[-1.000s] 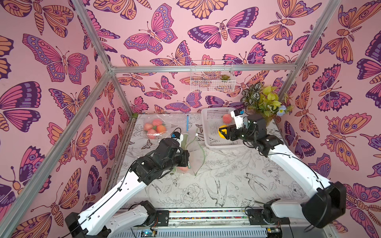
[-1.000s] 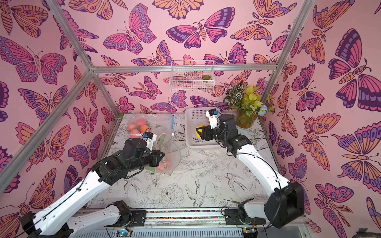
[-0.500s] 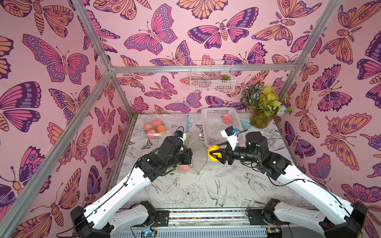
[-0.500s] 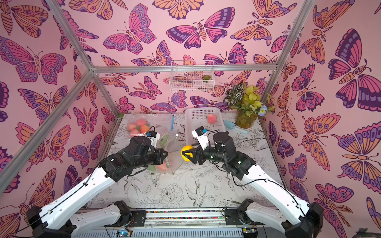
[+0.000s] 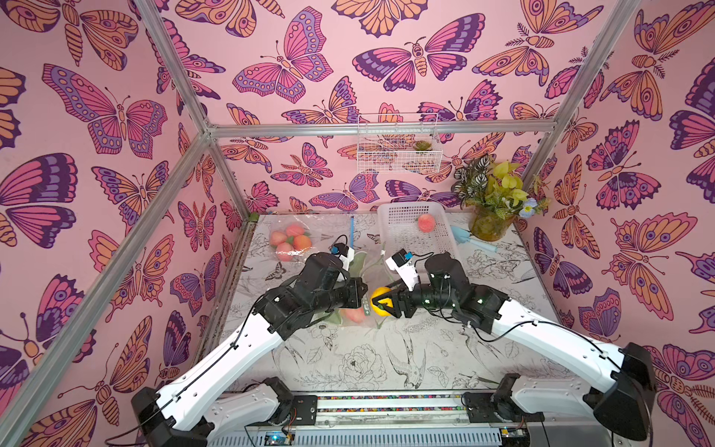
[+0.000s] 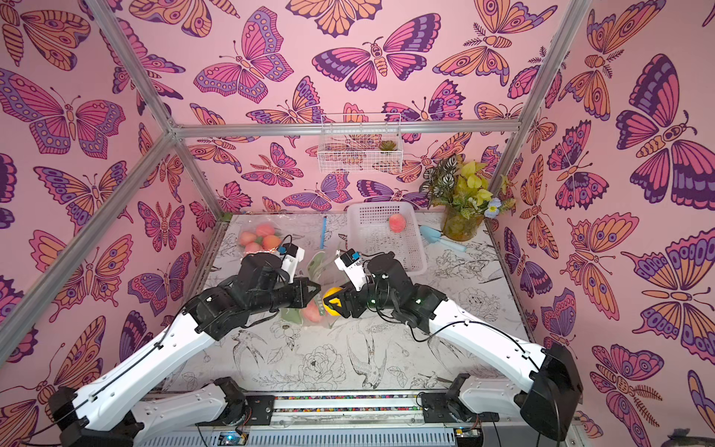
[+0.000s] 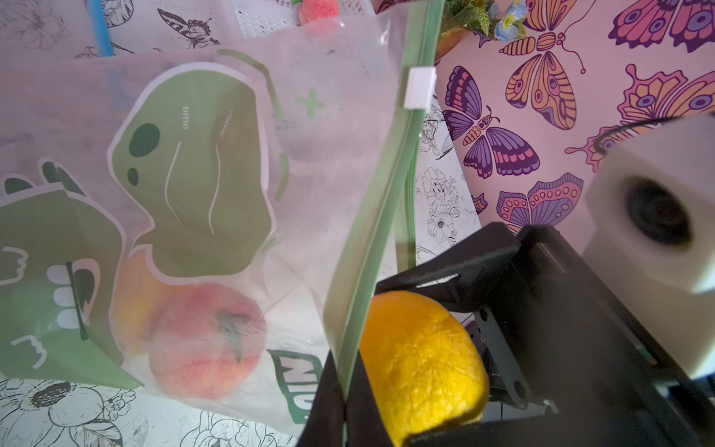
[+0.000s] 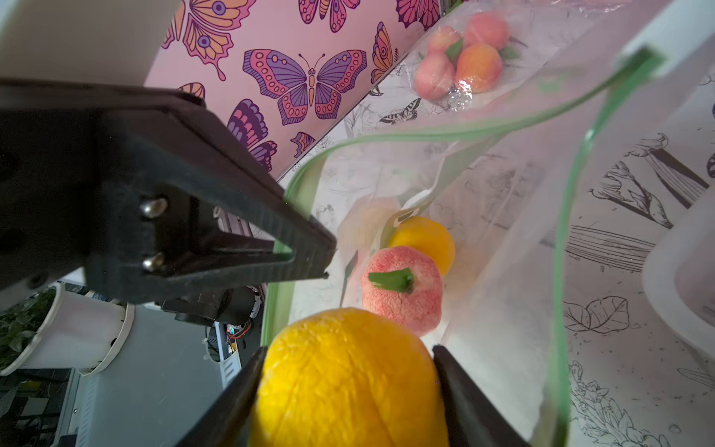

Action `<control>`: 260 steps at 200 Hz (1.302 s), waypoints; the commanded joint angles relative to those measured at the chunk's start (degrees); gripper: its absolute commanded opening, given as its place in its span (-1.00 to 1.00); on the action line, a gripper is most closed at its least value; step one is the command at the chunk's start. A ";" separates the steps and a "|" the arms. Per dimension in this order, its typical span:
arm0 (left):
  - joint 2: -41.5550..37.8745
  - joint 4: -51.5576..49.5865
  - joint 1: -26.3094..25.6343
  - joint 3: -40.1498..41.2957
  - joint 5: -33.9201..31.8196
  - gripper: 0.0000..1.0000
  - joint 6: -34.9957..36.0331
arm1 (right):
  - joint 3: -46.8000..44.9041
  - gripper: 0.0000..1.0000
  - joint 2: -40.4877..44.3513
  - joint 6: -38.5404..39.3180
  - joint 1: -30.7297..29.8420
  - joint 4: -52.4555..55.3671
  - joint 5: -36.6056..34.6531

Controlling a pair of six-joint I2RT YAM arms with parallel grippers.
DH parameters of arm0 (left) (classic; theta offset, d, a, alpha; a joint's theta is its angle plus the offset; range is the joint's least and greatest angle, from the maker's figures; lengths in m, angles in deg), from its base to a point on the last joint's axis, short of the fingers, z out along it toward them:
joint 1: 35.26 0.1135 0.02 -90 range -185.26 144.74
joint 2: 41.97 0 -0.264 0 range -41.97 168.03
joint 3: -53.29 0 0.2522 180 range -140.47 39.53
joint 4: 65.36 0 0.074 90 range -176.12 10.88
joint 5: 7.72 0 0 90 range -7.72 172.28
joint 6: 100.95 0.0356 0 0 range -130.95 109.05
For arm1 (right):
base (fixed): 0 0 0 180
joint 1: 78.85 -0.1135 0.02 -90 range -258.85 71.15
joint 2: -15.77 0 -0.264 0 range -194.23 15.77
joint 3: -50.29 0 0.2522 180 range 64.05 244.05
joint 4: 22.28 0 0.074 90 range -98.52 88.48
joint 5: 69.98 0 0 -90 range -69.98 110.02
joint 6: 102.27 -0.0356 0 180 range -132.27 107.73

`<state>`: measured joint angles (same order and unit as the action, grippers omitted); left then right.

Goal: Place the peach in a zip-top bag and seal the zipper
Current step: Place the peach in the zipper food storage bag.

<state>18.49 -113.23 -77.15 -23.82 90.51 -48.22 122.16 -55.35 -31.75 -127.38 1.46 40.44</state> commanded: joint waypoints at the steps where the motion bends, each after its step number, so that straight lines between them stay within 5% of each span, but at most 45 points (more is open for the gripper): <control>1: -1.64 1.08 0.47 -0.80 1.93 -1.00 1.31 | 2.89 0.13 -0.74 -0.19 -0.42 0.44 -4.77; 83: -3.25 3.08 0.43 0.73 4.56 -1.00 1.10 | 6.51 0.17 -3.33 1.28 -2.28 5.38 -13.55; 184: -3.60 3.36 0.48 1.47 4.54 -1.00 1.03 | 7.00 0.64 -4.04 1.38 -2.71 5.43 -14.28; 260: -3.94 3.30 0.49 2.08 2.66 -1.00 0.53 | 3.63 0.67 0.56 2.28 -2.81 0.73 -16.09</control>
<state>15.83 -110.96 -77.15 -23.03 94.27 -47.87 127.27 -58.23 -30.55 -129.75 5.40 26.89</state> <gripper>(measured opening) 0.038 0.834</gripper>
